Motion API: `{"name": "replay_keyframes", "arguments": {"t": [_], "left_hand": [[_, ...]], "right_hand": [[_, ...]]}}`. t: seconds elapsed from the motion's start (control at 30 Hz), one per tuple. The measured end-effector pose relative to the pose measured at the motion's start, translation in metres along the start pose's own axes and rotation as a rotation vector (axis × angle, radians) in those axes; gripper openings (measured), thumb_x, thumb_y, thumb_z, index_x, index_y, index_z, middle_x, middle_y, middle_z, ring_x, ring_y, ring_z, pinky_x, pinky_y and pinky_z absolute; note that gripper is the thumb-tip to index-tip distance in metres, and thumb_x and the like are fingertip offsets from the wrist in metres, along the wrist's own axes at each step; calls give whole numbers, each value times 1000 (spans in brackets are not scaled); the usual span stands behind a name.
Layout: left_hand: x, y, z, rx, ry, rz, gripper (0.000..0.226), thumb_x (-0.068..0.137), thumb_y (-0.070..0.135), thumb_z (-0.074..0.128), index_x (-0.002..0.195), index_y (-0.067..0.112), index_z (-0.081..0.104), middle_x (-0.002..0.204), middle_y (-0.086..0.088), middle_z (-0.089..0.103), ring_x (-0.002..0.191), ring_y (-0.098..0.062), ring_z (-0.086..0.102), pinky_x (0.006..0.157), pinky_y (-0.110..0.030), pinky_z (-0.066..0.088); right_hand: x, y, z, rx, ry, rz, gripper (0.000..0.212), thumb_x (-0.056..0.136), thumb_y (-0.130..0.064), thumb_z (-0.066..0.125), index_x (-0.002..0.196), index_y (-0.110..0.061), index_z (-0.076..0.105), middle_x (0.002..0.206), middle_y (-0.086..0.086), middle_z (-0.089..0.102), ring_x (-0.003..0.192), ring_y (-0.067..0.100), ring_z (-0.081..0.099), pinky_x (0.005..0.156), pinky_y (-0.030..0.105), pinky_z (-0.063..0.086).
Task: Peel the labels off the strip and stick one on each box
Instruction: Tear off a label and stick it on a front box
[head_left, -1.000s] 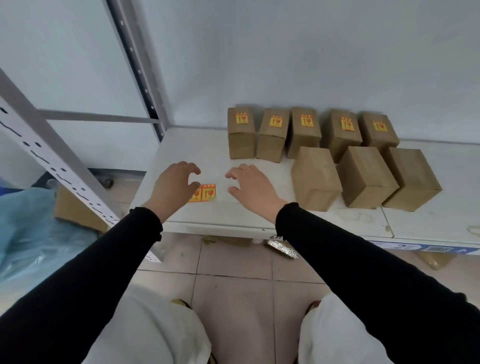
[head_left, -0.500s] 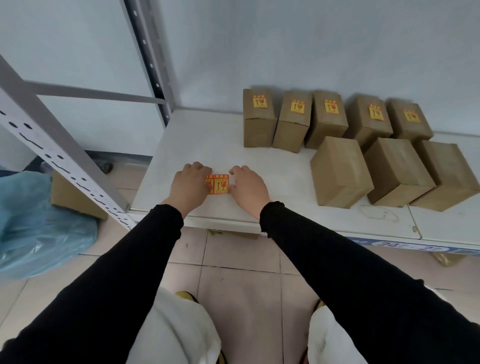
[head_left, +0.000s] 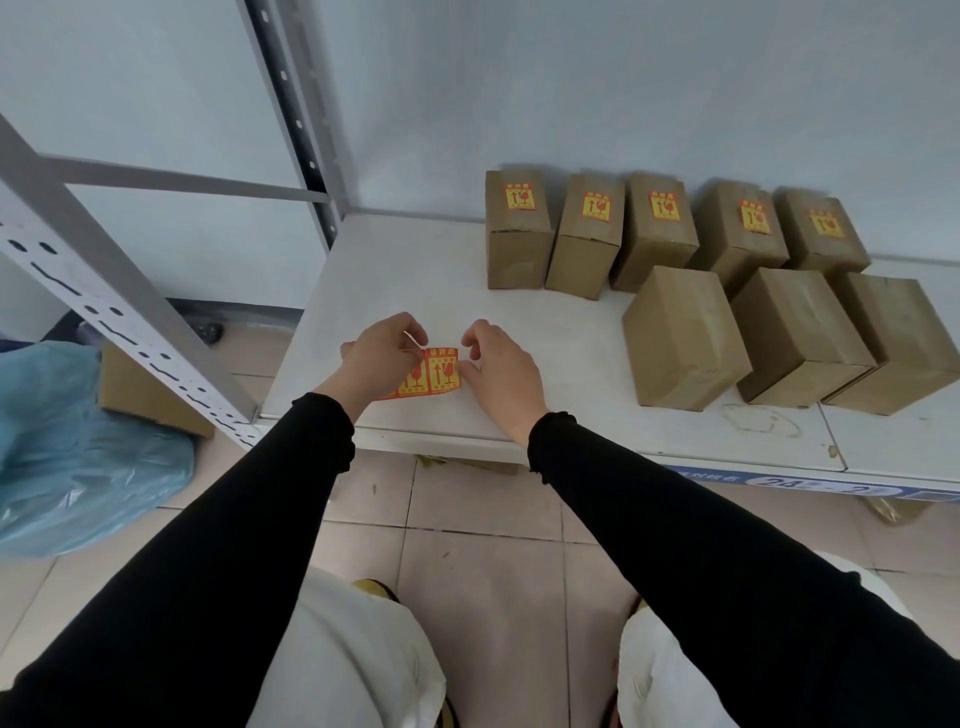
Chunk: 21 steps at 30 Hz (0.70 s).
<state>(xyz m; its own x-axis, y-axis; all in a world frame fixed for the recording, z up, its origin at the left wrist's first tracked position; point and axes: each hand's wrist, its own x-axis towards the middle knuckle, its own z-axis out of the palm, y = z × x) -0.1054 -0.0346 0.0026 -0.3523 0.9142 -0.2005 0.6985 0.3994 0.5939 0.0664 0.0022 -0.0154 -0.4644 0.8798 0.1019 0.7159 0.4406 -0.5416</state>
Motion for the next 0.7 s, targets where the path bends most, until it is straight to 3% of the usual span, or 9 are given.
{"name": "replay_keyframes", "arguments": {"t": [0.3, 0.47, 0.7], "left_hand": [[1, 2, -3, -121, -40, 34, 15, 93, 20, 58, 99, 33, 57, 85, 12, 74, 90, -15, 69, 101, -49, 41], [1, -3, -5, -222, -77, 33, 15, 90, 22, 60, 97, 35, 57, 84, 9, 75, 86, -21, 72, 98, -57, 47], [-1, 0, -5, -235, -109, -21, 16, 94, 18, 61, 103, 31, 58, 86, 7, 76, 88, -22, 72, 98, -54, 49]], "right_hand": [[4, -2, 3, 10, 36, -5, 18, 101, -28, 56, 115, -21, 65, 103, -5, 59, 85, 9, 59, 68, 22, 43], [1, -1, 2, 22, 80, -18, 23, 102, -33, 55, 118, -26, 70, 98, -8, 63, 84, 5, 57, 68, 21, 42], [-2, 1, -3, 7, 130, -10, 19, 100, -37, 57, 105, -34, 75, 90, -13, 67, 78, 2, 56, 59, 23, 37]]}}
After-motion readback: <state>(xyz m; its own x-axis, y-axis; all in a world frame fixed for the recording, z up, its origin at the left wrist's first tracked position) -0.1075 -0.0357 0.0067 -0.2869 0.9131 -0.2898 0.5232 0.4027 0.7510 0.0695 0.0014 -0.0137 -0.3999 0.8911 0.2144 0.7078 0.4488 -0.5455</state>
